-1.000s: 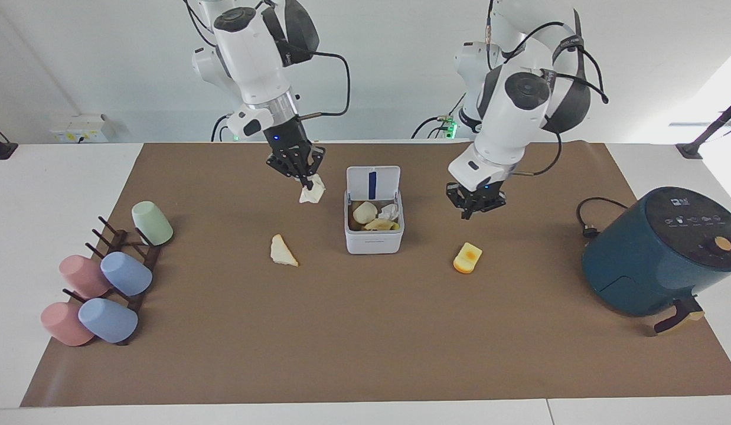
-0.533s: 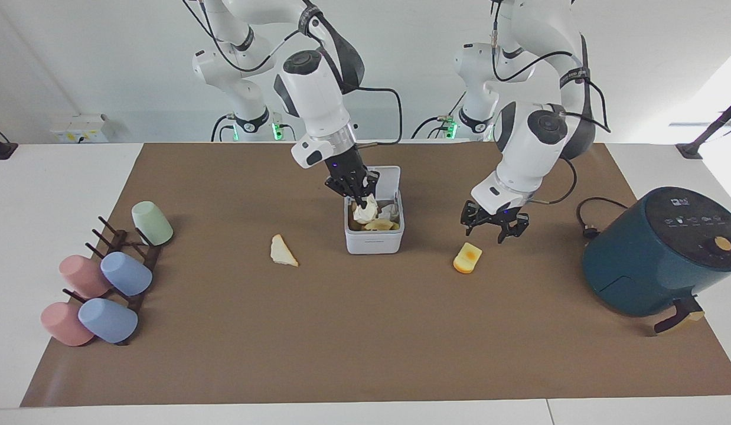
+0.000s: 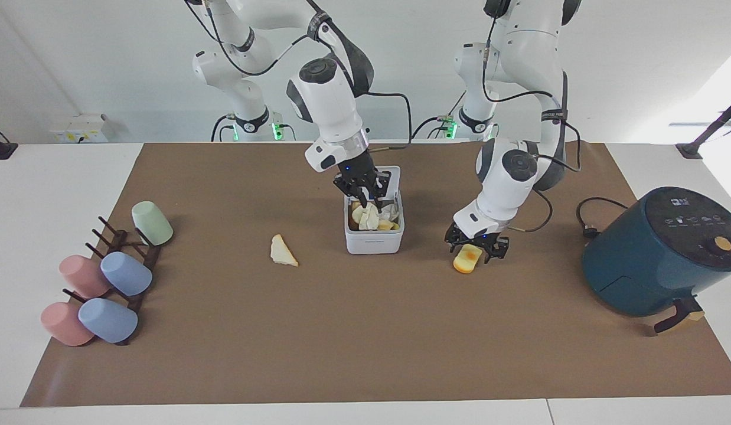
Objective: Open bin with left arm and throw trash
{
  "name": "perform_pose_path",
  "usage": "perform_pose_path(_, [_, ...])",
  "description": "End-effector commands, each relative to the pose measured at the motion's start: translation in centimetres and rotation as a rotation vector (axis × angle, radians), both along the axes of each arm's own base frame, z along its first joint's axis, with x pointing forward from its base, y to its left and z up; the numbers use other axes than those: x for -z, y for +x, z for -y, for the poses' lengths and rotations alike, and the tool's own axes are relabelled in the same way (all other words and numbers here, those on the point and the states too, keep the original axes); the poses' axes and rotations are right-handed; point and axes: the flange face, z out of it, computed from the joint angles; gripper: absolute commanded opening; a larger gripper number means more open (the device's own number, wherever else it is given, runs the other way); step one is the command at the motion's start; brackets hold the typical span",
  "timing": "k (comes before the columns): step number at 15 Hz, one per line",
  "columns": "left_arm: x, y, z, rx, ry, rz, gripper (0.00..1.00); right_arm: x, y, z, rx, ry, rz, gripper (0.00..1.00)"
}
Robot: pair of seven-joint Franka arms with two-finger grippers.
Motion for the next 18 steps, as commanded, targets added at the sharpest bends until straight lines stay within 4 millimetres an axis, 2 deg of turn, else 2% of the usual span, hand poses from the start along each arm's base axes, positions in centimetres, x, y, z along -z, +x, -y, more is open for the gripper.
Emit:
perform_pose_path(1, [0.4, -0.1, 0.4, 0.025, -0.008, 0.016, 1.0, -0.4, 0.6, 0.9, -0.023, -0.047, 0.009, 1.0])
perform_pose_path(3, [0.5, -0.1, 0.3, 0.029, -0.002, 0.015, 1.0, -0.3, 2.5, 3.9, -0.103, -0.113, 0.068, 1.0])
perform_pose_path(4, [0.5, -0.1, 0.3, 0.039, 0.002, 0.011, 0.93, 0.0, 3.6, 5.9, -0.16, -0.132, 0.087, 1.0])
perform_pose_path(6, [0.6, -0.1, 0.2, 0.053, 0.004, 0.008, 0.58, 0.7, 5.4, 10.3, -0.29, -0.176, 0.115, 1.0])
perform_pose_path(7, [0.5, 0.0, 0.0, 0.052, 0.004, 0.008, 0.45, 1.4, 5.7, 11.9, -0.359, -0.198, 0.119, 1.0])
perform_pose_path(9, [0.3, 0.1, -0.1, 0.046, 0.004, 0.005, 0.06, 3.3, 5.6, 14.0, -0.443, -0.223, 0.112, 1.0])
perform_pose_path(10, [0.3, 0.2, -0.3, 0.044, 0.004, 0.006, 0.0, 4.7, 5.5, 15.5, -0.494, -0.238, 0.115, 1.0])
perform_pose_path(13, [-0.5, 0.9, -0.5, 0.033, 0.0, 0.011, 0.0, 8.6, 5.3, 19.4, -0.603, -0.268, 0.129, 1.0])
perform_pose_path(16, [-1.9, 1.6, -0.4, 0.02, -0.004, 0.003, 0.0, 12.0, 4.3, 21.8, -0.752, -0.288, 0.111, 1.0])
perform_pose_path(18, [-4.5, 2.5, 0.0, 0.007, -0.01, -0.012, 0.0, 13.5, 3.9, 23.2, -0.823, -0.296, 0.113, 1.0])
